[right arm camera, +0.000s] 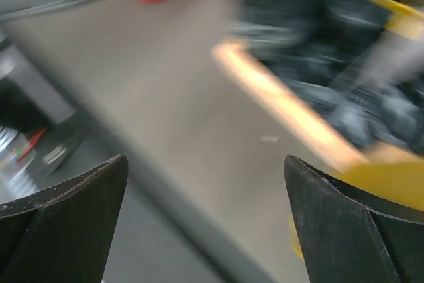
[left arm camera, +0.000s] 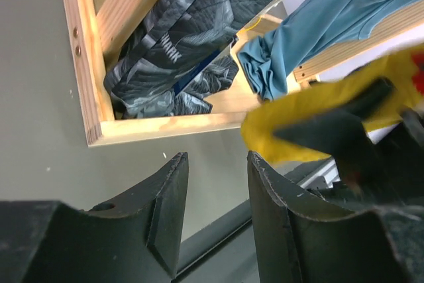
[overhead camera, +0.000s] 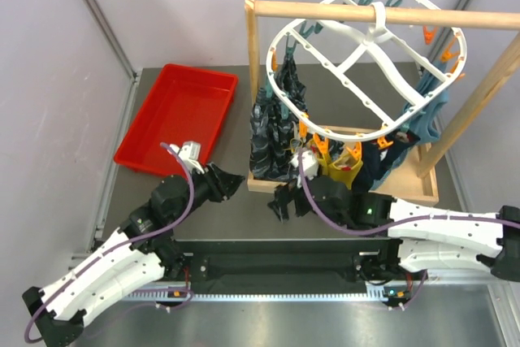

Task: Clip the socks to the hanger
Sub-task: Reset both arms

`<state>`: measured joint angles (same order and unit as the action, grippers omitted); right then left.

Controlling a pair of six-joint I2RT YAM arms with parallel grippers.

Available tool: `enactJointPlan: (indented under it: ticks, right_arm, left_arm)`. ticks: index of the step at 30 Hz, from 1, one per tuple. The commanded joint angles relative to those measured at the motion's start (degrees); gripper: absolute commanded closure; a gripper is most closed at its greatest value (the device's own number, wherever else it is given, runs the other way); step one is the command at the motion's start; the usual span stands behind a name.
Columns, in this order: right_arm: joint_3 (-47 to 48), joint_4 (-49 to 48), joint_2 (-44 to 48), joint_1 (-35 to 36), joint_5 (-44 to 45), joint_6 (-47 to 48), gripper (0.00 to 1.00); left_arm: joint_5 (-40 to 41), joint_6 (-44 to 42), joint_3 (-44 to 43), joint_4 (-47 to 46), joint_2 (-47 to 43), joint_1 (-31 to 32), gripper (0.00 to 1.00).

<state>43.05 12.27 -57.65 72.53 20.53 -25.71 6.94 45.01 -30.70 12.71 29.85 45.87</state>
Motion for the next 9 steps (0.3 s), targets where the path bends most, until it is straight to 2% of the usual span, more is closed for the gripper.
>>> enactJointPlan:
  ticks: [1, 6, 9]
  right_arm:
    - [-4.4, -5.4, 3.1, -3.4, 7.6, -6.5, 0.00]
    - [-11.5, -9.2, 7.4, -3.5, 8.6, -8.2, 0.00]
    - [-17.4, -11.1, 13.6, -3.5, 10.1, -7.3, 0.00]
  left_arm:
    - [-0.4, 3.5, 2.4, -3.6, -2.2, 0.1, 0.54]
    - [-2.0, 5.4, 5.7, -5.7, -4.4, 0.2, 0.54]
    - [-4.3, 6.4, 7.8, -9.0, -5.3, 0.2, 0.54]
